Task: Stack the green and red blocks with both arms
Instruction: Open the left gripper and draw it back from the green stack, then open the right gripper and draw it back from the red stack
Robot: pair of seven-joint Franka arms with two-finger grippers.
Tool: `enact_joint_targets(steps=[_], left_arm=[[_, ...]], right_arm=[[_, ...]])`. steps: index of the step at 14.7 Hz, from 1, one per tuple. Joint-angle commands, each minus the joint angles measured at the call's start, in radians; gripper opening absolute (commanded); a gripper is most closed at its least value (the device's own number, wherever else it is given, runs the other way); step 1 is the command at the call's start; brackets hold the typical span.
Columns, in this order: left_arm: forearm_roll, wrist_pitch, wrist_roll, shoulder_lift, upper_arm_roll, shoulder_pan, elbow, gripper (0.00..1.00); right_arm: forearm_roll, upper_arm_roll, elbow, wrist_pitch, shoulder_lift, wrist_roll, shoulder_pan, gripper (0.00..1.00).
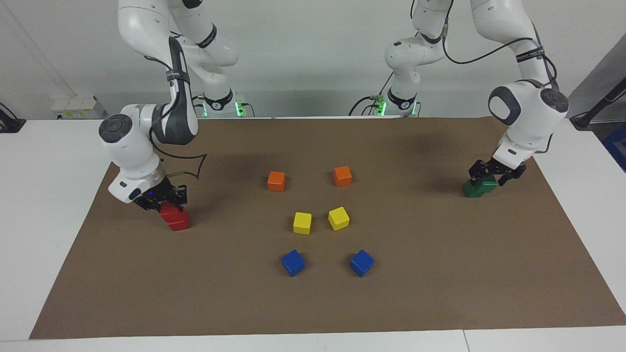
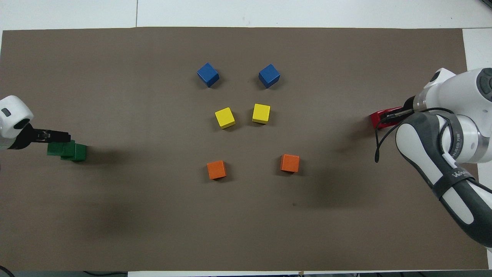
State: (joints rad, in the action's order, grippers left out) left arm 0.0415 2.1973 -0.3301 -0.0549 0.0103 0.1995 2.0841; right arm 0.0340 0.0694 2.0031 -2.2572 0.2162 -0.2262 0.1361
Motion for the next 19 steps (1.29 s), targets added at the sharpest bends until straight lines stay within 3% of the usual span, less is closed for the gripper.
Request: enact_joint_targets(steps=[1, 5, 7, 10, 19], left_arm=[[0.017, -0.115, -0.003, 0.009, -0.009, -0.011, -0.110, 1.00], [0.017, -0.175, 0.041, 0.102, 0.000, -0.014, -0.134, 1.00], [0.015, -0.215, 0.065, 0.131, 0.010, -0.014, -0.145, 1.00], [0.009, -0.324, 0.097, 0.142, 0.043, -0.014, -0.193, 1.00], [0.009, -0.424, 0.146, 0.161, 0.092, -0.025, -0.202, 1.00]], right_arm=[[0.009, 0.012, 0.029, -0.022, -0.026, -0.005, 0.013, 0.00], [0.009, 0.012, 0.029, -0.025, -0.026, -0.004, 0.014, 0.03], [0.009, 0.012, 0.031, -0.041, -0.026, -0.004, 0.014, 0.21], [0.009, 0.012, 0.031, -0.041, -0.026, -0.002, 0.014, 0.29], [0.007, 0.012, 0.031, -0.041, -0.026, -0.001, 0.014, 0.32]])
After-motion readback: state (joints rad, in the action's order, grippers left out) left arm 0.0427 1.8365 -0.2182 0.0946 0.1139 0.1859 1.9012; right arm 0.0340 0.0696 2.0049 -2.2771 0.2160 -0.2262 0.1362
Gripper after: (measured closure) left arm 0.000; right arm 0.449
